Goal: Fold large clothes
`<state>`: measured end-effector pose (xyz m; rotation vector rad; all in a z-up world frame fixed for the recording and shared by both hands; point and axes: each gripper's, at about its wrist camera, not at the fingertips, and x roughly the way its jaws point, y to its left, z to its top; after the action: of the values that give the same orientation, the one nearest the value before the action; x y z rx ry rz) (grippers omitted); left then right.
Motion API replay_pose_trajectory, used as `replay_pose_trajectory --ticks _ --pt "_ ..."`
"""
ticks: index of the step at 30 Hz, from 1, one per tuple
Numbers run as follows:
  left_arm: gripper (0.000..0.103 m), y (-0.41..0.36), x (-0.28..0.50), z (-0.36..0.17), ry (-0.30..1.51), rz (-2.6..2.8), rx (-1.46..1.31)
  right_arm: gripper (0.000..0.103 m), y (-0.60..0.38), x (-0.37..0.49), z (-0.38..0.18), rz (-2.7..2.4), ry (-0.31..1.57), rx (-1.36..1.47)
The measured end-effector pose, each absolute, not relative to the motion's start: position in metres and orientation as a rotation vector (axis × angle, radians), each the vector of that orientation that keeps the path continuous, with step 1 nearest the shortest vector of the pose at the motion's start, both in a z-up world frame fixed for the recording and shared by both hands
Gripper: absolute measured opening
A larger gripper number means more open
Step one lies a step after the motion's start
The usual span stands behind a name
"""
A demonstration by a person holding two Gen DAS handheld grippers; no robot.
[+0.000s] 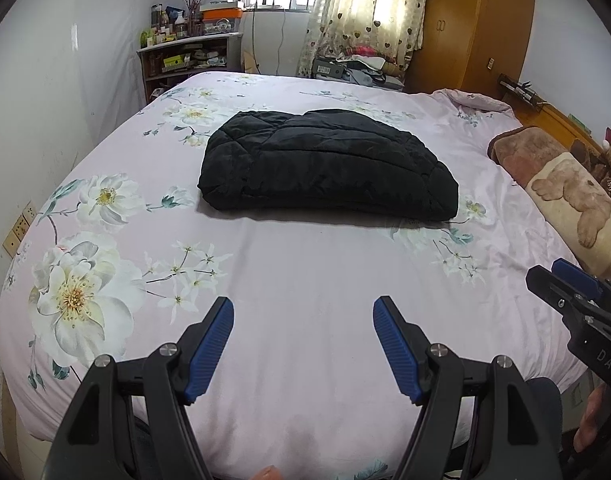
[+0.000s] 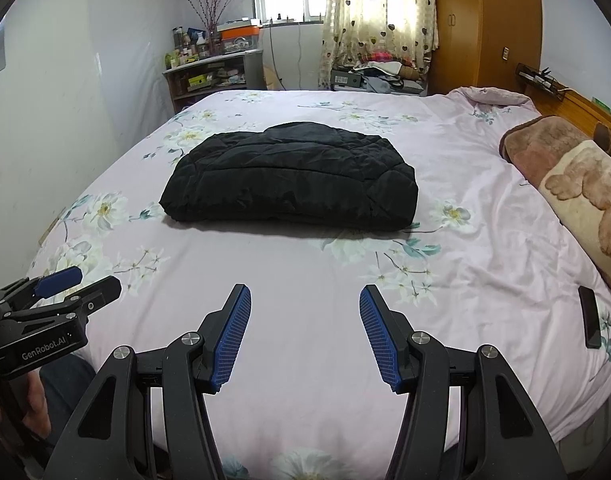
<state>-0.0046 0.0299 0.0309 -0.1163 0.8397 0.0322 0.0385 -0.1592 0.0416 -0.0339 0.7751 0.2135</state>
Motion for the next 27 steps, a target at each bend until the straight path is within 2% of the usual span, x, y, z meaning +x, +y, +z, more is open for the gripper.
replay_pose_trajectory --ticks 27 --pt "0.074 0.029 -0.0085 0.0263 0.85 0.037 -0.113 0.057 -0.1615 0.0388 0.038 0.226 0.783 -0.044"
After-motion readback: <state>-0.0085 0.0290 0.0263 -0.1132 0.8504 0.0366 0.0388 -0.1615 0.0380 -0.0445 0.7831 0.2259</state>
